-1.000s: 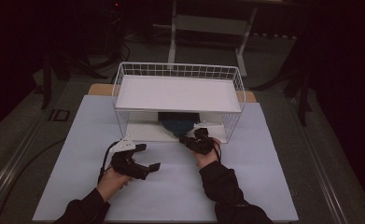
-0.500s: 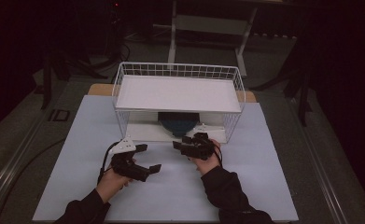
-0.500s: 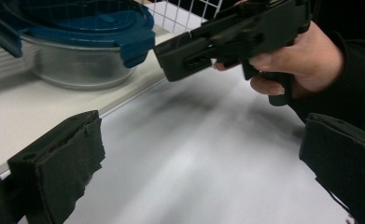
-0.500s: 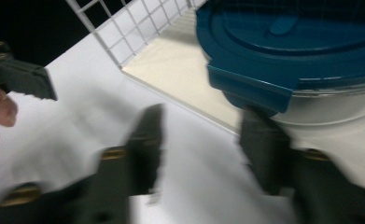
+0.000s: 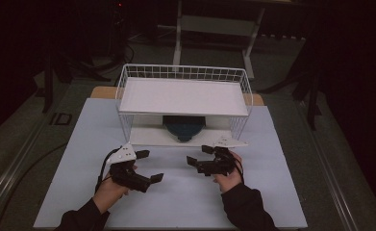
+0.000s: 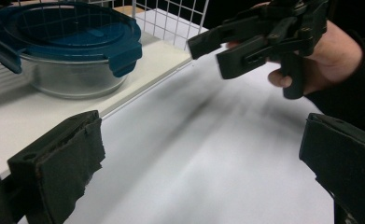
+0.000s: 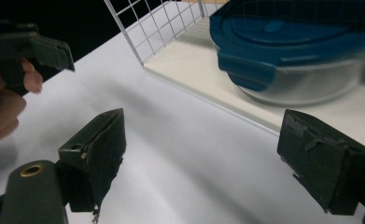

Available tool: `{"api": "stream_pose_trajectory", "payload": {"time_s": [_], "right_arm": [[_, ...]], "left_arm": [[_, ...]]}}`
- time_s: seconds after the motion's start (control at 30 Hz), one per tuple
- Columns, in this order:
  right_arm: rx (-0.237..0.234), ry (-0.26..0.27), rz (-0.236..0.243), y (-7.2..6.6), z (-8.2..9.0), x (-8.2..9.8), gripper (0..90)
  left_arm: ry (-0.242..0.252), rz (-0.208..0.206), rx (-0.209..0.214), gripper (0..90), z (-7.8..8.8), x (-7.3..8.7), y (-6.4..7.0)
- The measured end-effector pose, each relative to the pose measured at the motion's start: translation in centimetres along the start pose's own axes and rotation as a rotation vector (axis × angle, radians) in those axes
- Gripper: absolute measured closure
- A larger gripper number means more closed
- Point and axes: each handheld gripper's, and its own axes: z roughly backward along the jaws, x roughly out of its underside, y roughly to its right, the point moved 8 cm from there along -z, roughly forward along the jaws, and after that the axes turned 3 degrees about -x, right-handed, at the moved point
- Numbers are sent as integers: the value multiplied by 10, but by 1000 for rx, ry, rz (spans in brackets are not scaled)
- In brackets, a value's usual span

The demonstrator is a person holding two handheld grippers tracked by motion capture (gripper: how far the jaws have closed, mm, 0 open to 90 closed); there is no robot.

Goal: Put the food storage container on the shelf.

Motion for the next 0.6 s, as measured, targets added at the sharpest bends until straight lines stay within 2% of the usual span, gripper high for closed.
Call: {"api": "stream_pose_trajectory", "payload": {"time_s": [0.1,0.13,0.27,0.5,0.6], "right_arm": [[7,6,-1,0,8,3,151],[16,13,8,0,15,7,150],[34,12,28,0,27,12,149],[58,28,31,4,44,18,149],[59,31,13,5,52,23,149]], "left_arm": [[1,0,-1,0,3,1,1],[1,2,1,0,6,2,1],[-12,-5,-6,0,10,7,1],[-10,-5,-18,0,16,12,-1],[-17,-11,-24,0,20,14,-1]]}}
